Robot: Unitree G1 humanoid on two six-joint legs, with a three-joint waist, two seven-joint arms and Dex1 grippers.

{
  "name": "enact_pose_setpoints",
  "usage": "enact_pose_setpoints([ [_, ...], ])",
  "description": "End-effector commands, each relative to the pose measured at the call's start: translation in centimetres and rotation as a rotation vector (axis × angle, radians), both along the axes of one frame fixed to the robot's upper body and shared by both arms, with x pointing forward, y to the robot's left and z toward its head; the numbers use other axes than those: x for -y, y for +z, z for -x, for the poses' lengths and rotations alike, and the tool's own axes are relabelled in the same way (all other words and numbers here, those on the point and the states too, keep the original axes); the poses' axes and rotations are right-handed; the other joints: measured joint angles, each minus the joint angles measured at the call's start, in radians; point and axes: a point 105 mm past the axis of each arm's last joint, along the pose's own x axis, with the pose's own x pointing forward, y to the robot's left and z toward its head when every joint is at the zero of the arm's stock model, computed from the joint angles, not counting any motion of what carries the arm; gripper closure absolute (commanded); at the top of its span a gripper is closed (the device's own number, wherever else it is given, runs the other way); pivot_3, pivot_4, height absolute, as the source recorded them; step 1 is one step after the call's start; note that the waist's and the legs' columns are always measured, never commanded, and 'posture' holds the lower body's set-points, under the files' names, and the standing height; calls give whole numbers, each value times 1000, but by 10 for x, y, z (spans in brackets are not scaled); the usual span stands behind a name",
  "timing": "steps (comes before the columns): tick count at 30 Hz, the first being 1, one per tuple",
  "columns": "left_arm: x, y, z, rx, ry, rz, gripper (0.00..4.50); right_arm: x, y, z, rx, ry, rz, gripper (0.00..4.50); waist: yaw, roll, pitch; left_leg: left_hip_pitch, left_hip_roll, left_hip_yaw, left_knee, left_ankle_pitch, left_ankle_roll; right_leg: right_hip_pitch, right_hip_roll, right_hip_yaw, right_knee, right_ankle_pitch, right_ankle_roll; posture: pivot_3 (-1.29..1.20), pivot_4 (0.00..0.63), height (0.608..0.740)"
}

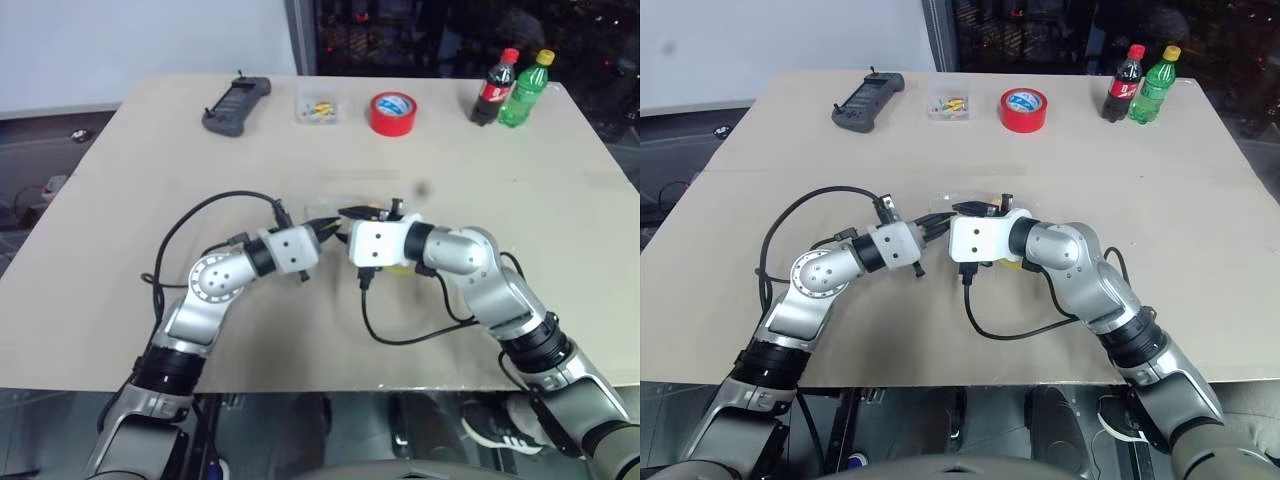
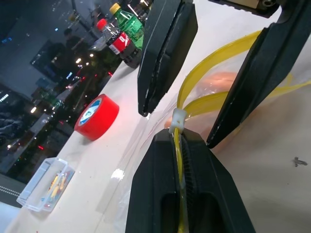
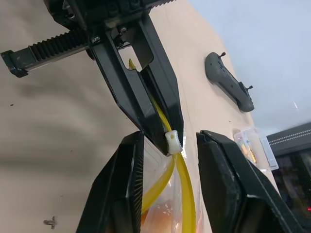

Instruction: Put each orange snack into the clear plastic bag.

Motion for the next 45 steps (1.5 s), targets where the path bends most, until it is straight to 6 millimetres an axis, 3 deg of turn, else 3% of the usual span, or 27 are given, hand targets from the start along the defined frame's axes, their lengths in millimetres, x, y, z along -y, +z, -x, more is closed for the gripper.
enact_pose_setpoints([
  [1,1,6,4,44,-16,-1,4500,-2,17,3,66,17,-32,2776,0,0,0,0,0,0,0,0,0,0,0,0,0,0,0,0,150,740],
  [4,0,5,4,44,-14,-2,4500,-2,17,3,66,17,-31,3503,0,0,0,0,0,0,0,0,0,0,0,0,0,0,0,0,150,740],
  [6,0,5,4,43,-13,-2,4500,-2,16,3,66,18,-29,4448,0,0,0,0,0,0,0,0,0,0,0,0,0,0,0,0,150,740],
  [24,-3,4,4,33,-9,4,4500,-4,16,6,23,33,-51,4448,0,0,0,0,0,0,0,0,0,0,0,0,0,0,0,0,150,740],
  [27,-3,2,4,20,-11,6,4500,-4,16,7,9,34,-54,3671,0,0,0,0,0,0,0,0,0,0,0,0,0,0,0,0,150,740],
  [29,-4,2,5,24,-11,2,4500,-4,17,7,22,27,-58,2727,0,0,0,0,0,0,0,0,0,0,0,0,0,0,0,0,150,740],
  [45,-3,3,7,74,-16,-30,4500,-7,14,8,19,44,-47,2727,0,0,0,0,0,0,0,0,0,0,0,0,0,0,0,0,150,740],
])
